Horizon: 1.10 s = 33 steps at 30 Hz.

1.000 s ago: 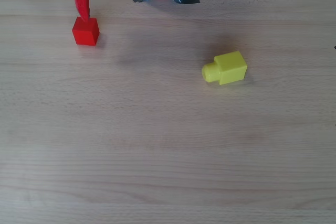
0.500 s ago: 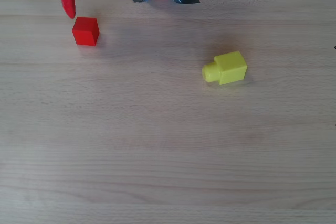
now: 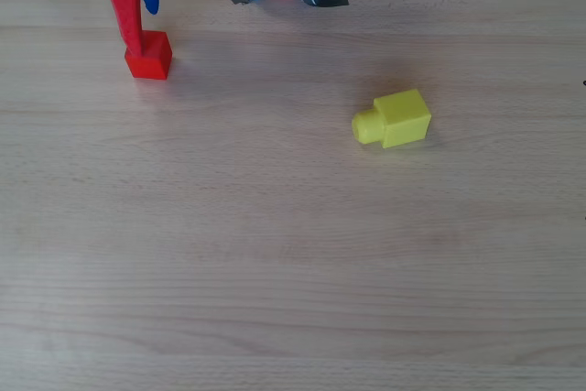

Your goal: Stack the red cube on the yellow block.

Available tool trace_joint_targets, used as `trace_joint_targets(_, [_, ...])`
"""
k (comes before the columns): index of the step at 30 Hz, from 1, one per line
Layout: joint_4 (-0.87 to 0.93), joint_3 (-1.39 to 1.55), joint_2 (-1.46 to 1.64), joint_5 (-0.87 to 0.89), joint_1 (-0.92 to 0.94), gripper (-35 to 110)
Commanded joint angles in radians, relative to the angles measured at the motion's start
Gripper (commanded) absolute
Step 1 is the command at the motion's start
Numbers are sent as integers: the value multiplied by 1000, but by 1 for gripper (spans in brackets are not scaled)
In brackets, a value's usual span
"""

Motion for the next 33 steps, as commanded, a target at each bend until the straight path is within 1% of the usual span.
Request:
trace_joint_targets(1, [-17, 20, 31, 8, -18, 30])
trace_joint_targets(8, [-44, 17, 29, 43, -74, 30])
trace_joint_targets(24, [-92, 17, 11, 69, -95, 30])
trace_joint_targets(27, [-97, 21, 9, 87, -92, 27])
trace_joint_targets(33, [-124, 38, 9, 135, -84, 15])
